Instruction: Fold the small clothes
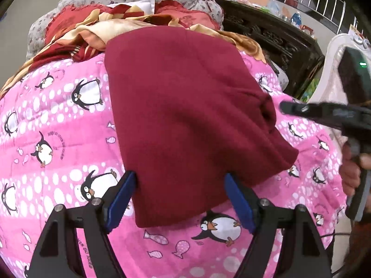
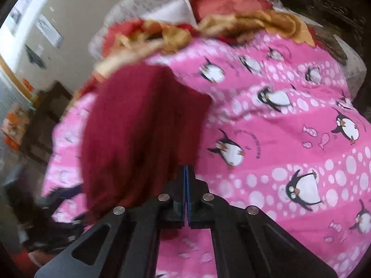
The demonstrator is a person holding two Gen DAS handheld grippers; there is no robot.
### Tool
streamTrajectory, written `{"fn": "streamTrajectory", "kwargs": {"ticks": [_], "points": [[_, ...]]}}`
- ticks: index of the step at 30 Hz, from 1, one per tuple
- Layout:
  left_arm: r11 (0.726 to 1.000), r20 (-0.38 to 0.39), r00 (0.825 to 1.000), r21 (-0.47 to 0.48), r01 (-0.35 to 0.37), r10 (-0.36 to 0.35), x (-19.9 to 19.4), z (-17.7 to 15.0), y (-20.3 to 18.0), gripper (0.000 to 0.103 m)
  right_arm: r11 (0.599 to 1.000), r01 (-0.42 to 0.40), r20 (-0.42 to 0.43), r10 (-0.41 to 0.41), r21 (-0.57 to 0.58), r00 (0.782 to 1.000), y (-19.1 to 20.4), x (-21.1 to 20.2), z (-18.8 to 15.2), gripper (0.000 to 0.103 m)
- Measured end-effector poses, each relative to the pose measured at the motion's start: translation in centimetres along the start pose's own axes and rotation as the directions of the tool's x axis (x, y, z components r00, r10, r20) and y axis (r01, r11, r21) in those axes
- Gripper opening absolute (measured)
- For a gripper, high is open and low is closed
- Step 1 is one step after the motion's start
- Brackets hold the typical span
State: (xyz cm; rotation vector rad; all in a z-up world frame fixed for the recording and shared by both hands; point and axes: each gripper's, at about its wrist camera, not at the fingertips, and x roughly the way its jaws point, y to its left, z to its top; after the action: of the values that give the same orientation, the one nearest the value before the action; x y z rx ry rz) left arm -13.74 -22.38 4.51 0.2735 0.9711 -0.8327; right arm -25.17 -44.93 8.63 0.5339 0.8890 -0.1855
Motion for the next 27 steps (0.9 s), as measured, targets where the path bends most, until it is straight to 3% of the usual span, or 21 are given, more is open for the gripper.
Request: {"fn": "streamTrajectory", "kwargs": {"ticks": [2,4,8,9,10,14,17,21,25,27], "points": [[1.0,-0.007,1.0,0.002,-0.004,0.004,0.1,0.0,0.0,0.082,0.997,-0.074,0.035,0.075,-0.027,0.997,1.3,-1.5,0.2,0.053],[1.0,-0.005,1.0,0.006,-0.012,0.012,0.1,0.0,-0.1,0.082,0.993,-0.107,0.046,0.109,-0.055,0.993,2.9,-1.4,0.6,0.058],[1.0,0.0,1.0,-0.004,-0.016,0.016,0.0,0.0,-0.2,0.082,0.991,-0.134,-0.017,0.134,-0.016,0.991,4.6,2.3,1.3,0.056],[1.0,-0.001,1.0,-0.004,-0.016,0.016,0.0,0.0,-0.2,0.082,0.99,-0.141,-0.042,0.141,0.013,0.989,4.3,3.4,1.5,0.048],[1.0,-0.006,1.0,-0.002,-0.014,0.014,0.0,0.0,-0.2,0.082,0.989,-0.146,-0.06,0.148,0.032,0.987,4.2,3.9,1.4,0.033],[1.0,-0.015,1.0,0.004,-0.002,0.002,0.0,-0.3,0.1,0.082,0.995,-0.088,0.021,0.089,-0.049,0.996,3.9,1.4,1.1,0.03],[1.0,-0.049,0.999,-0.024,0.019,-0.02,0.7,-0.4,0.3,0.082,0.997,0.043,-0.014,-0.044,-0.061,0.999,2.4,3.1,0.8,0.03],[1.0,0.003,1.0,-0.029,0.013,-0.013,-1.5,-0.5,0.1,0.082,0.999,-0.039,0.0,0.039,-0.001,0.999,1.5,2.0,0.3,0.033],[1.0,0.078,0.997,-0.004,-0.002,0.003,-4.1,0.2,0.1,0.082,0.994,0.027,0.062,-0.02,-0.107,0.998,3.6,-1.1,0.2,0.034],[1.0,0.109,0.994,-0.002,-0.013,0.013,-4.6,0.9,-0.1,0.082,0.984,0.021,0.083,-0.006,-0.178,0.997,5.3,-2.0,0.2,0.034]]}}
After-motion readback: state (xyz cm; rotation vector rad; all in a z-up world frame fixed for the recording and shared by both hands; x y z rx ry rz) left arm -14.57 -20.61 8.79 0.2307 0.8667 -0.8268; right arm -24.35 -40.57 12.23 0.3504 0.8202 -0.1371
